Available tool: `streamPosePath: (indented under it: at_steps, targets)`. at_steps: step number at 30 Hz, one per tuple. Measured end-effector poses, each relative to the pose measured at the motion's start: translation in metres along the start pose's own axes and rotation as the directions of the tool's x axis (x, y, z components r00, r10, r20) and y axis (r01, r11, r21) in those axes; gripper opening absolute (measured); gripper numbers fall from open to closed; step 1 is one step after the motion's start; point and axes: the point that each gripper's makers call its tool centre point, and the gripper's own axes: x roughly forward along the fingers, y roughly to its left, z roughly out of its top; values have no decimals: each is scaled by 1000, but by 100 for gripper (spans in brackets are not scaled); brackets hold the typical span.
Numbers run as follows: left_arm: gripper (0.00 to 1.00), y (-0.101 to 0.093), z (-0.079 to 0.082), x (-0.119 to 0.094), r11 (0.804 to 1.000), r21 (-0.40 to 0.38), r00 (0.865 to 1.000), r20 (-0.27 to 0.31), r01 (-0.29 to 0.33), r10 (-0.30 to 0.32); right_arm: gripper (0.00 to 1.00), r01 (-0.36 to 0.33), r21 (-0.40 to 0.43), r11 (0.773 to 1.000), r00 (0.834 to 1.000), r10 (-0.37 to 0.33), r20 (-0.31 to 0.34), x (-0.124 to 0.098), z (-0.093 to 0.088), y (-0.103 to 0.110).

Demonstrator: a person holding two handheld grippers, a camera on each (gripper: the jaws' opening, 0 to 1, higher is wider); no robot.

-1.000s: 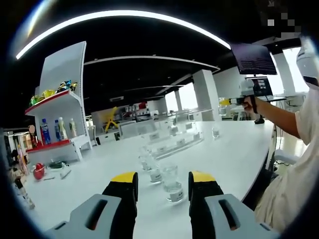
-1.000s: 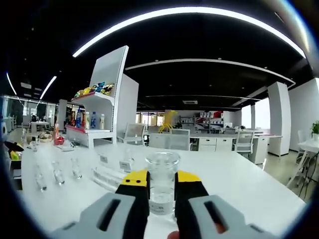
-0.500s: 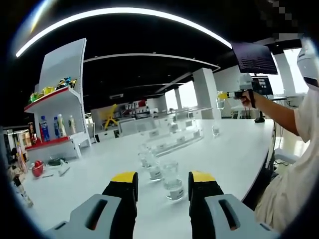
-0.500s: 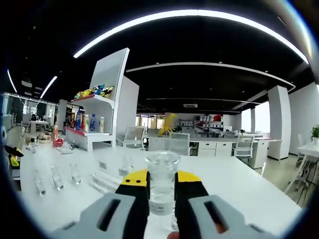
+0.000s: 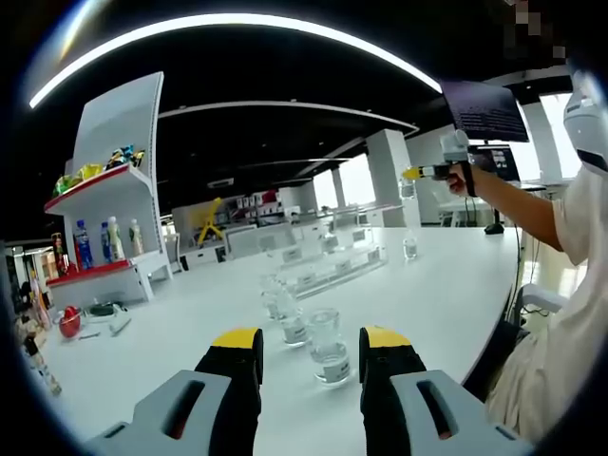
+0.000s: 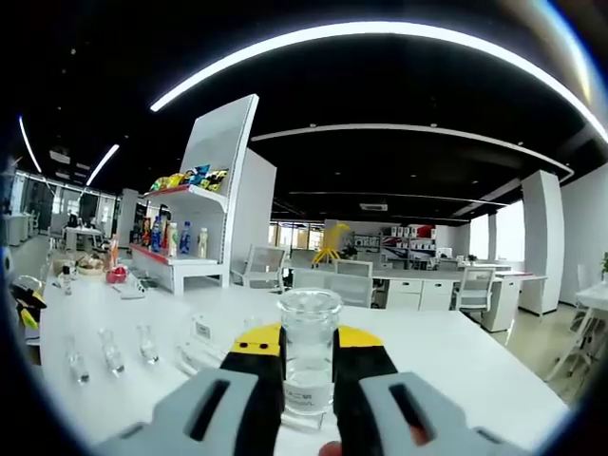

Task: Identify the label on the chemical reagent bottle, grasp the chemical reagent bottle, and place it in the designated position on the reagent rack

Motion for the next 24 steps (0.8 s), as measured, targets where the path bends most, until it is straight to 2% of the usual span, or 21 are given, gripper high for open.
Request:
streamPosePath:
  at_steps: [5,15,24]
  targets:
    - [41,1,-2,4,1000,0,1000,-10,-1,1,18,-11,-1,1000,1000,11,-15,7,-3,3]
    - [41,0,1,5,1000,4,1000,-10,3,-3,18,-31,5,1000,999,31,-19,26,2,9]
    - [41,0,3,6,1000,0,1000,-2,12,-12,18,-34,31,999,999,35,-37,48,-8,13]
